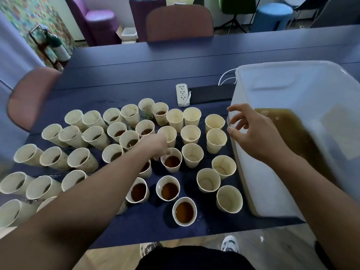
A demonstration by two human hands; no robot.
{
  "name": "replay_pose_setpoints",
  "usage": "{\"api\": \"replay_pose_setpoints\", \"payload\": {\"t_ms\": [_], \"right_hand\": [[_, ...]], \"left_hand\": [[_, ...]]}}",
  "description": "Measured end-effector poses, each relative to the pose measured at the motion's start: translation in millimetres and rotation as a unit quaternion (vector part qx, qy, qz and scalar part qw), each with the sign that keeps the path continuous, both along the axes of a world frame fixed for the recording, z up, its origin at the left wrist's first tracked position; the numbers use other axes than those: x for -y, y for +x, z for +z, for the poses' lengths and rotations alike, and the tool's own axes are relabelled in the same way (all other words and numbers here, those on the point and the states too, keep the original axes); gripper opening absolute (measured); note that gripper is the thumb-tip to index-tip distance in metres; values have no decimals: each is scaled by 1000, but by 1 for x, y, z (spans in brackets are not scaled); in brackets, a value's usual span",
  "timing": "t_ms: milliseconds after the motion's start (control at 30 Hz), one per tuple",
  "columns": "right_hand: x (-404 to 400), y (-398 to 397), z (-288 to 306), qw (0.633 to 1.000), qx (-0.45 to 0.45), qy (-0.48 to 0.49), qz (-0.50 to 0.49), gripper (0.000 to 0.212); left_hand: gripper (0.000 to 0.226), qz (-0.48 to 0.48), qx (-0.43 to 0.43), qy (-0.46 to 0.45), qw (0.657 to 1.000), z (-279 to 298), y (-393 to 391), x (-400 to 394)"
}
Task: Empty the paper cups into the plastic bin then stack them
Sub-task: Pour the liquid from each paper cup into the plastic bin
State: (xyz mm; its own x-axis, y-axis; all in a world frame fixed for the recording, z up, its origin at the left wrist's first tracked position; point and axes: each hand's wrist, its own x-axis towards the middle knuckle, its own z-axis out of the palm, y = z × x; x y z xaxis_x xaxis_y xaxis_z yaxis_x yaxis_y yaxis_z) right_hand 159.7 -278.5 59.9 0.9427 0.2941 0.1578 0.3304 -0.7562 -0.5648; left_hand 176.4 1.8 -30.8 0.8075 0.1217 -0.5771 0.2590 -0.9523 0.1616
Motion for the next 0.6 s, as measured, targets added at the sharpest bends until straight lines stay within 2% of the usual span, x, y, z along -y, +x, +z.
{"api": "replay_pose_setpoints", "payload": {"t_ms": [133,233,433,600], "right_hand": [[0,1,0,1000,-1,-4,3,47],[0,0,-1,1000,2,-6,6,46],[0,0,-2,999,5,-36,23,38],[-6,-4,-3,987,-11,-144,63,40]], "left_hand": [[3,-65,9,89,994,-13,-8,1],[7,-77,2,106,991,-8,-4,-3],[17,-32,10,43,998,44,2,-7],[24,4,46,-41,998,112,3,0]]}}
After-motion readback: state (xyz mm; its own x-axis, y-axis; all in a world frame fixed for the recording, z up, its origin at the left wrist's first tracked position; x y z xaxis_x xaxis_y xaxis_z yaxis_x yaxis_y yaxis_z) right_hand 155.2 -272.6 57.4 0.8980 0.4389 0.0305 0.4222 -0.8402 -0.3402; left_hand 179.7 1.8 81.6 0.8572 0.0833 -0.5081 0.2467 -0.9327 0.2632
